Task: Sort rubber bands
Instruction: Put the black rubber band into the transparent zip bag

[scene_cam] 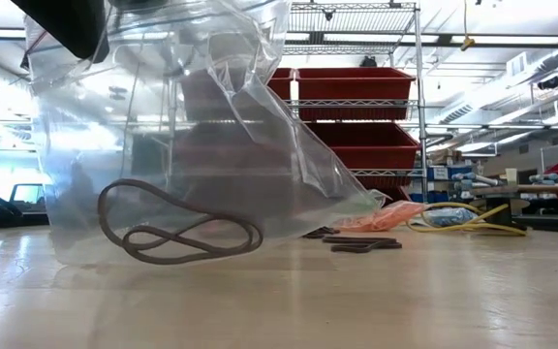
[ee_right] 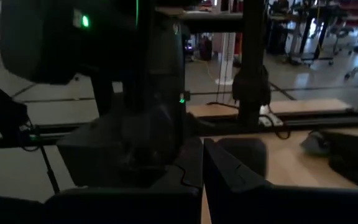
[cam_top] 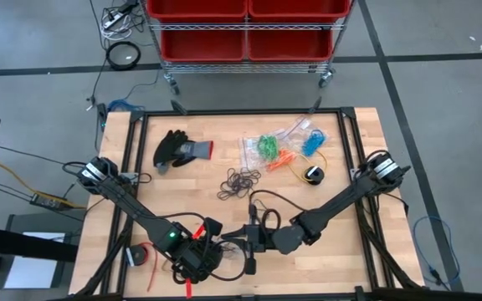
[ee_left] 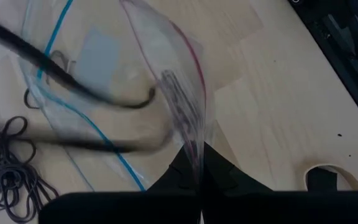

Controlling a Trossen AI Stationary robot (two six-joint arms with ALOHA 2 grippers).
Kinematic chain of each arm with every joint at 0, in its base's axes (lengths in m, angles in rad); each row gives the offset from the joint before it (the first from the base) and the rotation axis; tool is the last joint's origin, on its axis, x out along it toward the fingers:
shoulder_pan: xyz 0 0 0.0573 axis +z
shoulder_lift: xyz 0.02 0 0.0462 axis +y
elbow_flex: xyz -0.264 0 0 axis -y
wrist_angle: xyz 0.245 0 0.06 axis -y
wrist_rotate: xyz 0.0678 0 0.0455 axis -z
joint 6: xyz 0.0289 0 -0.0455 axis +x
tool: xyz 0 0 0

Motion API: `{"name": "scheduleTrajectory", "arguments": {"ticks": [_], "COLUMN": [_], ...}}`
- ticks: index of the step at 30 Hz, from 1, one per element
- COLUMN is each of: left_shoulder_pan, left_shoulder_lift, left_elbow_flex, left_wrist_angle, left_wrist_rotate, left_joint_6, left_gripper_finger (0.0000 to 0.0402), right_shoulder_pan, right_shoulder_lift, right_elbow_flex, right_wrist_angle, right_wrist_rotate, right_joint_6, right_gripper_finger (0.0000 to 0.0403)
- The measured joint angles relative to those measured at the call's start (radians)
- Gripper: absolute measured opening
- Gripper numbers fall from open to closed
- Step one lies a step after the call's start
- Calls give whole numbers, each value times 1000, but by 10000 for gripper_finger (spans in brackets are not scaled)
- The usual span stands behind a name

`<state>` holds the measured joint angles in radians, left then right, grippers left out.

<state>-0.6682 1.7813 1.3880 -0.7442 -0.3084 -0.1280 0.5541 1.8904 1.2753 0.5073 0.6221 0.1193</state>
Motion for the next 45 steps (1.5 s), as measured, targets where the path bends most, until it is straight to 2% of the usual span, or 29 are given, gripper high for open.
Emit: {"name": "scheduleTrajectory", "arguments": {"ticks": [8, 15, 23, 29, 37, 41, 45], "left_shoulder_pan": [0, 0, 0, 0, 0, 0, 0], "left_shoulder_lift": [0, 0, 1, 0, 0, 0, 0], "left_elbow_flex": [0, 0, 0, 0, 0, 0, 0], "left_wrist_angle": [-3, -2, -6, -7, -15, -14, -14], "left_wrist_rotate": [4, 7, 7, 7, 7, 8, 8], "left_joint_6": [-3, -3, -3, -8, -8, -8, -11], "left_gripper_finger": [1, 1, 1, 1, 1, 1, 1], "right_shoulder_pan": [1, 3, 16, 35, 85, 125, 172], "right_shoulder_lift": [35, 35, 35, 35, 7, -31, -67], "right_elbow_flex": [0, 0, 0, 0, 0, 1, 1], "right_wrist_angle": [-103, -287, -351, -349, -353, -398, -578], "right_wrist_rotate": [4, 41, 11, 21, 161, 276, 397], "right_joint_6": [109, 237, 307, 307, 276, 241, 310], "right_gripper_finger": [0, 0, 2, 50, 137, 151, 151]}}
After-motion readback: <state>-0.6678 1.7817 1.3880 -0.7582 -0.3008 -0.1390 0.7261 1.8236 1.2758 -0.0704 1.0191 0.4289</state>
